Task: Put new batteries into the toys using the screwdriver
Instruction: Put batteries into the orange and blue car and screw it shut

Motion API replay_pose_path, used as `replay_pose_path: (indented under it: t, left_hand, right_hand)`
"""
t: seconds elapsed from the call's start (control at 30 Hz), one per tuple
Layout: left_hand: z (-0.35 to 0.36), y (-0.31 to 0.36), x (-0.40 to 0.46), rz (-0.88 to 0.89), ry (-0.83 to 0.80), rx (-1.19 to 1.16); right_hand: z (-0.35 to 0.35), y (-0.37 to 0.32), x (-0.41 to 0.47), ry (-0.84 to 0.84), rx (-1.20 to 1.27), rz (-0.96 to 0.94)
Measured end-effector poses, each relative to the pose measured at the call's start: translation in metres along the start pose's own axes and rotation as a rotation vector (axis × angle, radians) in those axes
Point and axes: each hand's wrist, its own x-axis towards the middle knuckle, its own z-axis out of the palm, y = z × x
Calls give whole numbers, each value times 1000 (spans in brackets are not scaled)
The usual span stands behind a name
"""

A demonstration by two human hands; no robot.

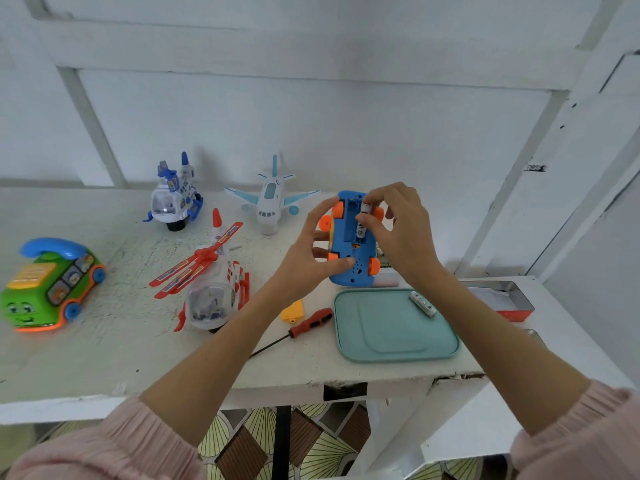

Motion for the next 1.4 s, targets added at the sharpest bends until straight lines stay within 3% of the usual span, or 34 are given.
replay_pose_path:
  t: [0.3, 0.5, 0.77, 0.97, 1.3, 1.4]
  left_hand:
    - [9, 4, -1, 38, 62, -43]
    - [9, 6, 5, 35, 71, -82]
    - [7, -5, 9, -13, 33, -36]
    - [8, -9, 12, -28, 22, -51]
    - [7, -12, 14, -61, 7, -74]
    - [8, -13, 14, -61, 7, -71]
  right_hand:
    - [0, 6, -4, 55, -124, -167]
    - [-5, 10, 0, -42, -117, -212]
    - [-55, 30, -15, -192, 36, 33]
    - [-62, 73, -52, -618, -166, 301]
    - [-43, 77, -65, -841, -356, 360]
    - [-47, 70, -63, -811, -258, 354]
